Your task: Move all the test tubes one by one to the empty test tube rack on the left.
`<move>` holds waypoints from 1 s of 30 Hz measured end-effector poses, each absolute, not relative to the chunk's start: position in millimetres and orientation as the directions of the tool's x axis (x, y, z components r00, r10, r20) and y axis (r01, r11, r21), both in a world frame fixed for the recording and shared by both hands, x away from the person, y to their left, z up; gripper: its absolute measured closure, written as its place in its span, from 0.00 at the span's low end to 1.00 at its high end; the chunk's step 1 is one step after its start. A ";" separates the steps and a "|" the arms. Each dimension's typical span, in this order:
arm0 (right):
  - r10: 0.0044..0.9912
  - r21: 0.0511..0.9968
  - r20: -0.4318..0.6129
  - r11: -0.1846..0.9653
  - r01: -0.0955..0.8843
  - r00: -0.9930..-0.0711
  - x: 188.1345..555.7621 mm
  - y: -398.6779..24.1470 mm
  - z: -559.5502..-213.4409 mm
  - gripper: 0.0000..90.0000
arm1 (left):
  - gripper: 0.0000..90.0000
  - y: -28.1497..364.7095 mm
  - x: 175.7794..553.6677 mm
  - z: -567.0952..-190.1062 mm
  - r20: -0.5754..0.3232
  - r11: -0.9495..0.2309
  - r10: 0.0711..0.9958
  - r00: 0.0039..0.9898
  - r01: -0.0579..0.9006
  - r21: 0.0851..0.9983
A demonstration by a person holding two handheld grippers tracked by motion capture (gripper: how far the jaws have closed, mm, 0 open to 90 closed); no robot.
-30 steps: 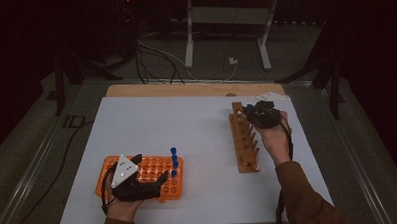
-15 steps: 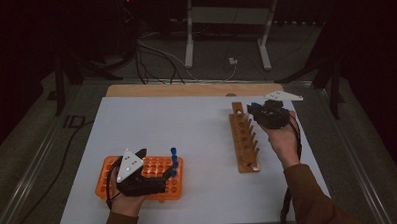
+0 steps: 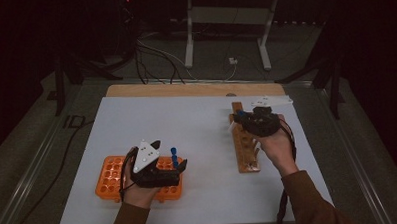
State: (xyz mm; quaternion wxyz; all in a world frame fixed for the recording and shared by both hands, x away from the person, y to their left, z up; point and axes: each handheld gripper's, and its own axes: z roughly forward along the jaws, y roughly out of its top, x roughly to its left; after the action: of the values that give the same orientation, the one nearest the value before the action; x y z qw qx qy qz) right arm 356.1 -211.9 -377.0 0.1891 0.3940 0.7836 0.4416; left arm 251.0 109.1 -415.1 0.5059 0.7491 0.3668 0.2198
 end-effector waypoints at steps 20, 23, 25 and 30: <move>0.643 0.831 0.121 0.351 0.431 -0.756 333.7 -167.9 -363.9 0.85 | 0.07 71.2 269.9 -406.2 0.006 -0.299 0.732 0.681 0.313 0.901; 0.628 0.832 0.140 0.344 0.435 -0.765 333.6 -162.2 -361.5 0.85 | 0.10 66.2 271.0 -405.5 0.020 -0.310 0.732 0.681 0.307 0.900; 0.616 0.834 0.146 0.344 0.431 -0.774 332.7 -157.5 -359.3 0.85 | 0.14 63.8 271.7 -404.2 0.033 -0.318 0.733 0.680 0.299 0.900; 0.586 0.837 0.147 0.355 0.416 -0.797 328.0 -145.0 -354.4 0.85 | 0.27 58.6 271.5 -400.9 0.057 -0.328 0.737 0.673 0.283 0.901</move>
State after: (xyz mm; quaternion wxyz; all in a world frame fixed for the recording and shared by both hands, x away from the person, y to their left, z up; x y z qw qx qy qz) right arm 328.0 -145.0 -354.4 0.0893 0.3060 0.8184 0.4781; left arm 271.5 58.6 -400.9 0.4784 0.7796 0.3270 0.2373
